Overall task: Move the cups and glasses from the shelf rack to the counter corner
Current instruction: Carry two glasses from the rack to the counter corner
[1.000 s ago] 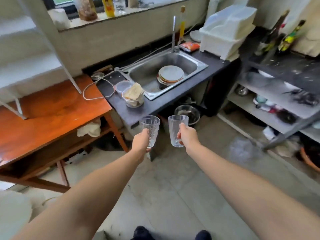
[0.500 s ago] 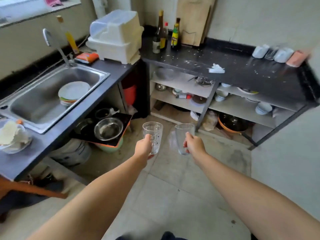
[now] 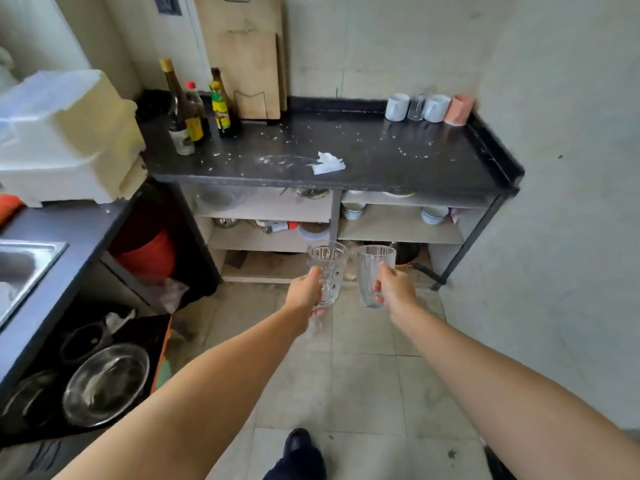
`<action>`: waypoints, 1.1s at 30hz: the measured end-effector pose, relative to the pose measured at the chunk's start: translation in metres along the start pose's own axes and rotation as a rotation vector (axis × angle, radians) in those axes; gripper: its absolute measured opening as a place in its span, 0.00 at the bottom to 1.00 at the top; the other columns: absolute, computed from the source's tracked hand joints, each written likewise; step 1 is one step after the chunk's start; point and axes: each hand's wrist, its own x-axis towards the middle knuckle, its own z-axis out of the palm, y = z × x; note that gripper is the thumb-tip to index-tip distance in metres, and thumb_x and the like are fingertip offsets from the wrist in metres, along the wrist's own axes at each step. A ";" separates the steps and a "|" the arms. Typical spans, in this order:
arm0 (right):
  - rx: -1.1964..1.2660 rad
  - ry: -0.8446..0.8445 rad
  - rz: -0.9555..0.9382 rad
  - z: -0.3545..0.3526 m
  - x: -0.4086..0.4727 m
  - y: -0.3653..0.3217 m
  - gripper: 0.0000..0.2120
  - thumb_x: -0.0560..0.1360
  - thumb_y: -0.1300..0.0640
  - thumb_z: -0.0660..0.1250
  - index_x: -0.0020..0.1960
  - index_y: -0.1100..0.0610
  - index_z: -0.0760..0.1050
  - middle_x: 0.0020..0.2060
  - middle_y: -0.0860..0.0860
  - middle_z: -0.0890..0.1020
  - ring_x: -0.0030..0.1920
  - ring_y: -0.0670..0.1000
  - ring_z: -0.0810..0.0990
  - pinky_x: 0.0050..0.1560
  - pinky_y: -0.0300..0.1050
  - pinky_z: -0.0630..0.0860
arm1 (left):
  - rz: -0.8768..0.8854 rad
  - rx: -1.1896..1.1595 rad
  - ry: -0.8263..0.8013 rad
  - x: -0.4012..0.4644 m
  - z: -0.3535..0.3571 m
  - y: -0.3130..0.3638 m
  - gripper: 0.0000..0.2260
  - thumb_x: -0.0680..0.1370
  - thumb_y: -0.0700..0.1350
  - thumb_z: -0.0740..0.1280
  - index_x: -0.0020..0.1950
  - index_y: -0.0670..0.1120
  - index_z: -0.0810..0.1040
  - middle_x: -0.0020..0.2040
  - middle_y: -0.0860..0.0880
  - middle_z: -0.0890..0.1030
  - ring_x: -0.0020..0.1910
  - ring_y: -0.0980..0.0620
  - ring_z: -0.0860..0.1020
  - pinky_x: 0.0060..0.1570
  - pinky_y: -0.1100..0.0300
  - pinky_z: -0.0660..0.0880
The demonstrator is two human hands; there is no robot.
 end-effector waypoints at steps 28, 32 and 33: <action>0.059 0.164 -0.054 -0.191 0.374 -0.197 0.19 0.79 0.52 0.57 0.30 0.56 0.67 0.28 0.51 0.73 0.29 0.49 0.69 0.38 0.46 0.70 | -0.033 -0.022 -0.099 0.290 0.295 0.250 0.12 0.79 0.49 0.58 0.37 0.47 0.72 0.32 0.49 0.70 0.31 0.53 0.69 0.36 0.59 0.72; 0.060 0.153 -0.012 -0.211 0.428 -0.207 0.19 0.79 0.53 0.56 0.31 0.56 0.68 0.28 0.51 0.73 0.28 0.49 0.69 0.34 0.42 0.68 | -0.065 -0.042 -0.092 0.332 0.328 0.263 0.21 0.79 0.50 0.58 0.66 0.38 0.74 0.54 0.36 0.81 0.34 0.53 0.71 0.47 0.54 0.73; 0.069 0.150 -0.008 -0.214 0.440 -0.209 0.19 0.79 0.53 0.56 0.31 0.56 0.68 0.28 0.51 0.73 0.28 0.49 0.69 0.34 0.42 0.69 | -0.064 -0.035 -0.096 0.344 0.335 0.267 0.22 0.80 0.50 0.57 0.68 0.37 0.71 0.62 0.35 0.78 0.36 0.52 0.72 0.49 0.54 0.73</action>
